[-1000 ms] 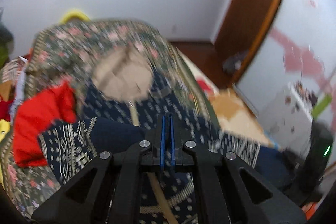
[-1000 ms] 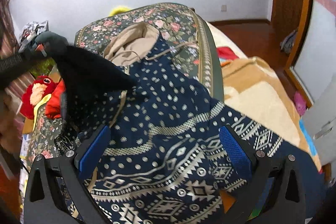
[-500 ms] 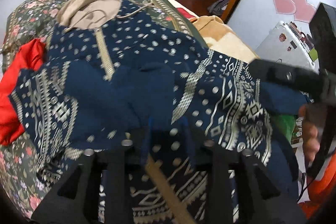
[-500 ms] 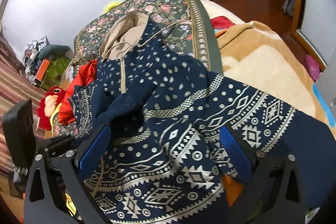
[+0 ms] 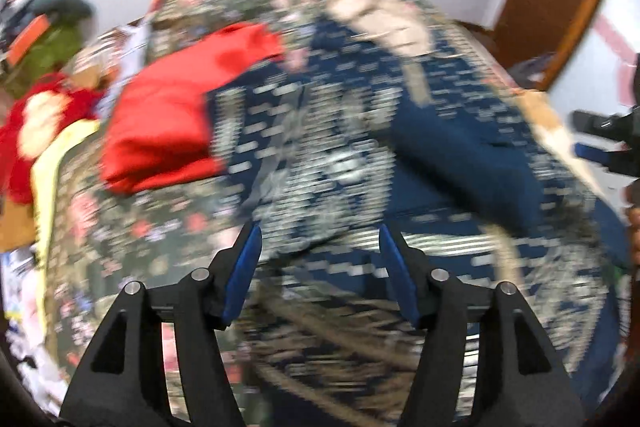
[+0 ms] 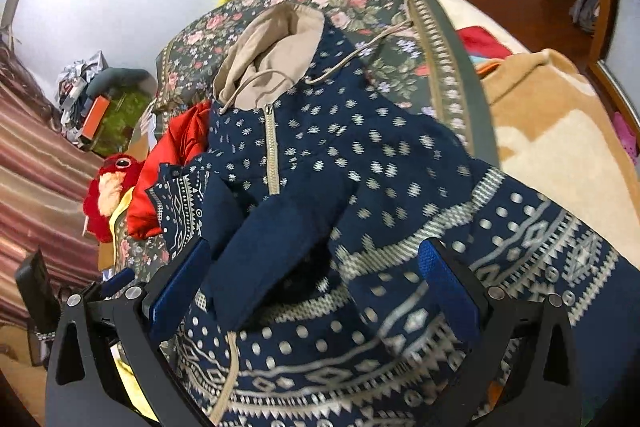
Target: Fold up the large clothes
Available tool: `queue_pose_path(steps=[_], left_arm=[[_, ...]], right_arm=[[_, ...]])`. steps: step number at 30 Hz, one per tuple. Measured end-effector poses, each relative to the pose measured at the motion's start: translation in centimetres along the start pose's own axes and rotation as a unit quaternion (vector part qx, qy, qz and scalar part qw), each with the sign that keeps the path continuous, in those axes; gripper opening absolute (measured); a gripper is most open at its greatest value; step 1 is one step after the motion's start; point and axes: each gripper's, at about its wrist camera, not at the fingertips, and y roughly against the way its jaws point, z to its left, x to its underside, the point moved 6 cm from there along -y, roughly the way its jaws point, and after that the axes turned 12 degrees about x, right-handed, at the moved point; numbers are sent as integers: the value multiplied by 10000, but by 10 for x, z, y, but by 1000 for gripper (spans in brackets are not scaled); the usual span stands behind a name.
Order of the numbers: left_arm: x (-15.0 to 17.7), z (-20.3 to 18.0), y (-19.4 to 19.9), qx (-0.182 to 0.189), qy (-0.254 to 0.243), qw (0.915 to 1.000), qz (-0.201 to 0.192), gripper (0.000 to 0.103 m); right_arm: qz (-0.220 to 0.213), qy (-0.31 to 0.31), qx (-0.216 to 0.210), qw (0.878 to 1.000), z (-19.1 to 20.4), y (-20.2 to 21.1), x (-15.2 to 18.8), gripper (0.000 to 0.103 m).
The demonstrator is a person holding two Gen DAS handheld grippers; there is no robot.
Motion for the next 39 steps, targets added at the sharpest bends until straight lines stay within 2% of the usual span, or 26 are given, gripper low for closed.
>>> queue_pose_path(steps=[4,6,8,11,16,19,21,23,26,28,29,33,37,39], left_arm=[[19,40,-18,-333,148,9988,312,60],[29,56,-30,-453,217,9975,499,60],[37,65,-43,-502,185,9963,666,60],[41,73,-60,-529,219,9952,798,60],[28,66,-75,-566,6,9962,659,60],[15,56,-81,-705,-137,9961,519,60],[7,53,-84,-871,-225,9951,414,60],[0,53,-84,-1024,-162,9941,304,60],[-9,60,-75,-948,76,9955,41,60],[-14,67,-63,-849,222,9960,-159,53],[-15,70,-60,-863,264,9957,-222,49],[-13,93,-36,-1043,626,9917,-424,48],[-4,117,-20,-782,1200,9883,-527,48],[1,124,-17,-567,1394,9870,-571,50]], right_arm=[[416,-91,-36,9991,3,-31,-3,92],[672,-201,-86,9975,3,-47,-3,83],[836,-238,-105,9962,4,-58,-2,76],[987,-224,-101,9948,8,-72,-3,71],[975,-205,57,9950,8,-87,-7,58],[898,-206,134,9957,8,-86,-8,46],[808,-142,236,9964,10,-83,-8,32],[756,-96,241,9968,14,-82,-10,23],[483,-41,228,9986,17,-67,-17,18],[227,28,245,9994,18,-52,-24,17],[68,78,223,9997,19,-41,-29,15],[-676,100,207,9975,18,8,-49,14],[-1323,-26,215,9910,11,55,-66,14],[-1506,-102,212,9883,4,68,-69,14]])
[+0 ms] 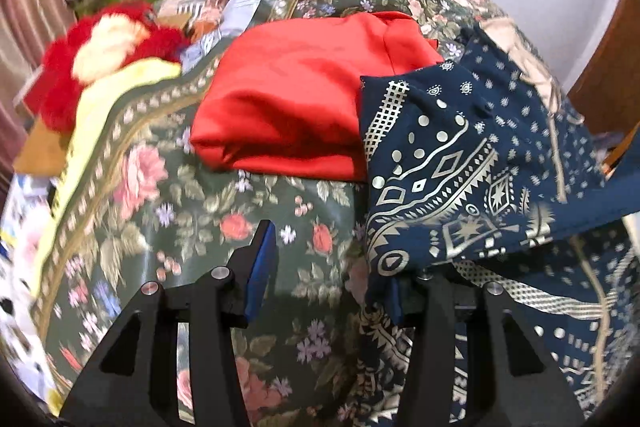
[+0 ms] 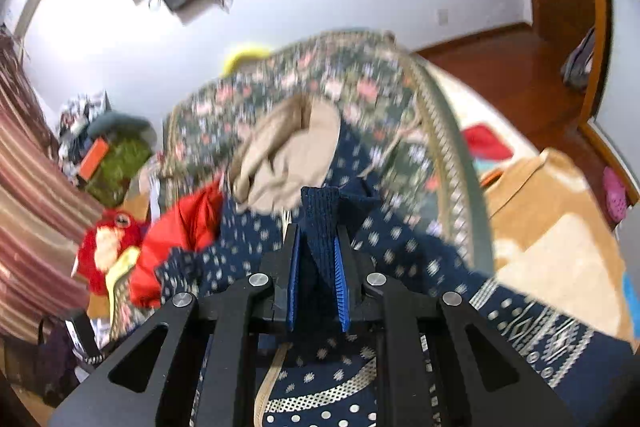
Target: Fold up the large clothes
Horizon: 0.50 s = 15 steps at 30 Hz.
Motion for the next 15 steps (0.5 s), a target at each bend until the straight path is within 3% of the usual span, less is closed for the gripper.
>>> queue_pose_path(steps=[2,6,15], left_arm=[[9,-3,4,90,56,9999,24,52],[23,-12,2,-88,-80,9999,118,54],[54,-19,-14,-97,-125,9982,578,57]], right_arm=[[-46,-25,92,9999,-3,2,3,13],[-51,20,596,9982,-19,-11,19,9],[1037,-130,1028,9892,-71,-53,83,9]])
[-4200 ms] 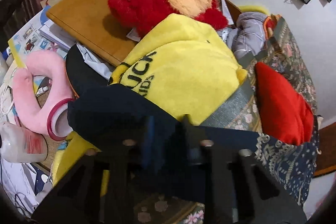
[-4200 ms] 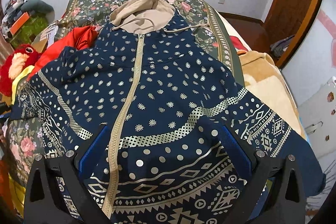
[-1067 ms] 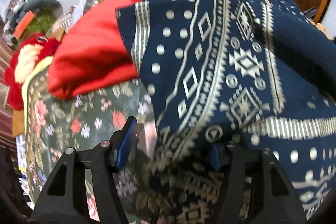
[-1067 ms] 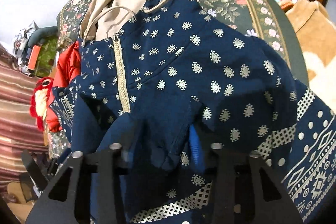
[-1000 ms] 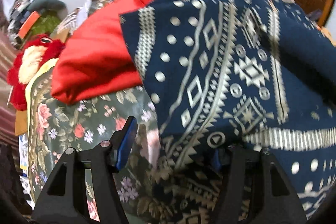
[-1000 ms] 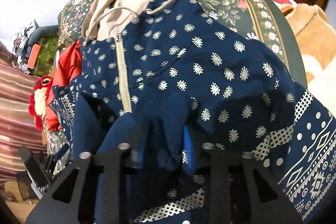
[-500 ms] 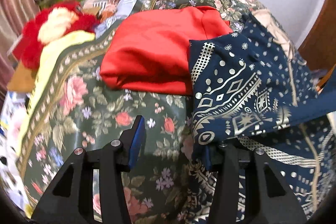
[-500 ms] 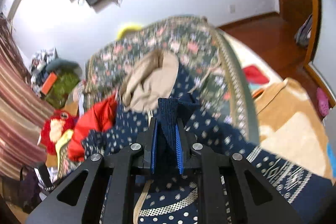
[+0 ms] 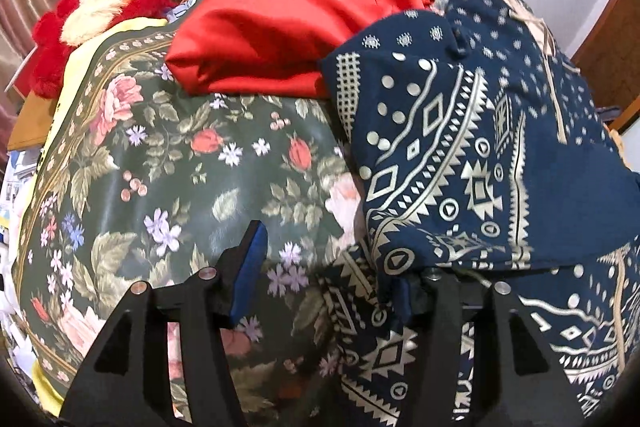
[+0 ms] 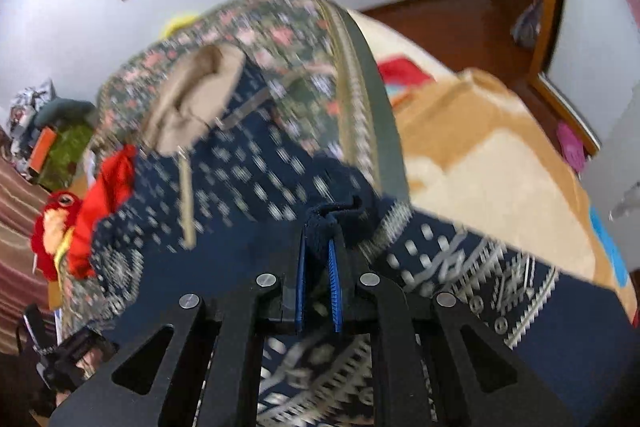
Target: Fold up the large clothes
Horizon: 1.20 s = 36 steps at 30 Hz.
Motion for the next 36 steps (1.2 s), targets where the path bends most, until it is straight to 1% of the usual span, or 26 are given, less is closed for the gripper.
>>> queue_pose_path(steps=[3,6,7,9,11,13,14,15,16,17,18,20,23,24,28,32,35,36], left_arm=[[6,-4,3,-52,-54,10000,32,58],[12,-7,9,-3,-57,9999,122,58],[15,-8,11,18,-53,9999,152,58],[19,-9,16,72,-63,9997,207,59],[23,-13,23,123,-96,9996,248,59],[26,-18,33,136,-175,9995,231,59],[27,-20,38,145,-207,9995,206,59],[27,-23,44,166,-247,9994,162,59],[28,-26,51,197,-294,9993,111,59],[27,-30,57,220,-335,9992,67,59],[26,-32,62,239,-375,9990,14,59],[23,-42,76,294,-447,9985,-126,59],[18,-54,94,435,-498,9972,-350,60],[17,-58,99,479,-498,9967,-418,64],[10,-79,117,758,-595,9926,-734,70],[9,-101,118,791,-806,9908,-744,71],[11,-115,113,873,-906,9897,-679,71],[12,-119,111,895,-926,9895,-657,71]], right_arm=[[289,-79,10,9996,-14,-9,14,10],[494,-219,-107,9985,-25,-12,23,11],[521,-231,-104,9983,-28,-12,25,13],[554,-230,-25,9982,-33,-7,27,19],[531,-205,79,9983,-38,-1,27,22],[499,-185,76,9986,-43,7,27,27],[475,-188,47,9987,-44,11,28,34],[430,-212,7,9989,-47,17,28,43],[345,-267,-31,9990,-51,26,28,48],[256,-325,-48,9991,-56,34,27,55],[142,-398,-44,9991,-63,44,27,59],[7,-519,-13,9986,-74,59,27,63],[-127,-782,22,9969,-95,78,33,65],[-156,-886,40,9959,-103,82,36,66],[-218,-1328,191,9907,-145,98,54,67],[-203,-1822,462,9820,-190,106,76,68],[-59,-2257,598,9723,-224,105,97,68],[20,-2440,675,9674,-237,103,106,68]])
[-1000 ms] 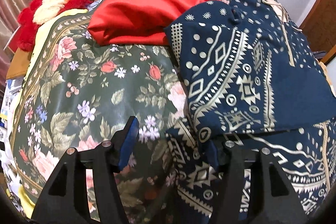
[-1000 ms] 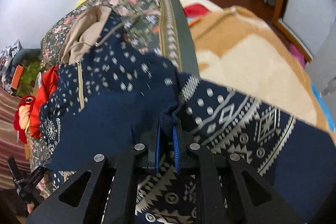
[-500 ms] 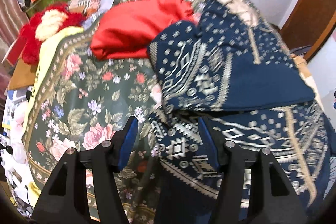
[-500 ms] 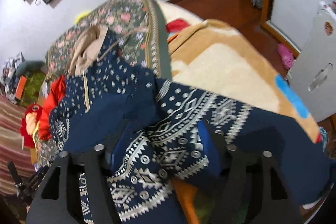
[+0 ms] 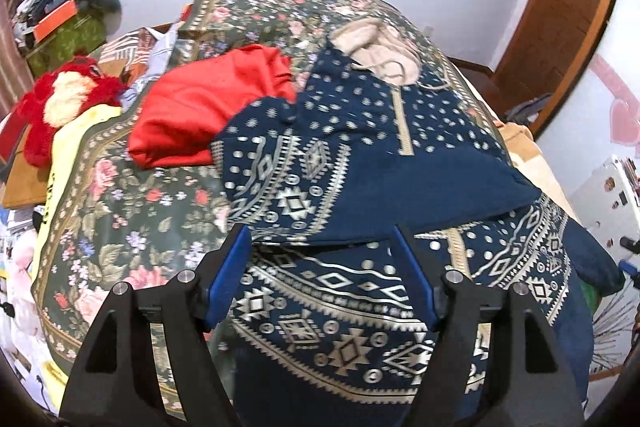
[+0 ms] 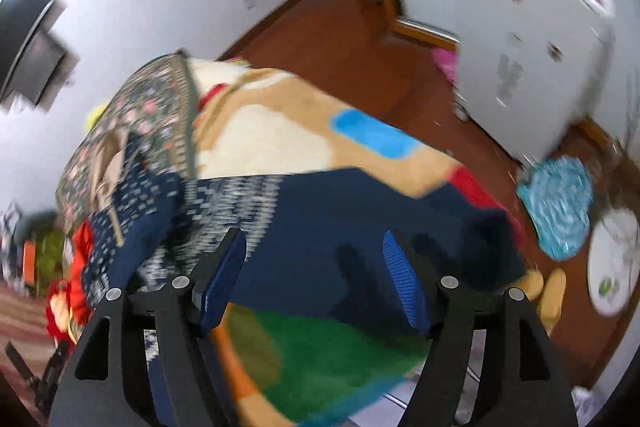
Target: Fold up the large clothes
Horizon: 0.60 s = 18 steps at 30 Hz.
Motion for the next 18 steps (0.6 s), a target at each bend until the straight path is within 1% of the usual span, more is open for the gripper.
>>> queue_pose_path(steps=[4,7,10,12,14,17,18], left_arm=[[2,-12,-10,41,-112,9999,106,71],[3,-17,-14,1,-212,9997,153,71],[4,-19,-17,-21,-240,9995,188,71],[5,-19,-19,13,-207,9996,202,71],[6,-18,-20,21,-183,9996,222,71],[8,-16,-24,14,-107,9996,259,71],[9,-15,-25,24,-79,9996,275,71]], right_arm=[[97,-451,254,9986,-38,-4,7,68],[57,-694,267,9972,-54,-2,8,68],[-139,-899,548,9943,-70,3,2,68],[-101,-948,608,9936,-76,-2,-1,68],[79,-940,540,9941,-75,-13,1,68],[248,-886,298,9953,-67,-29,9,68],[253,-916,233,9952,-67,-31,12,65]])
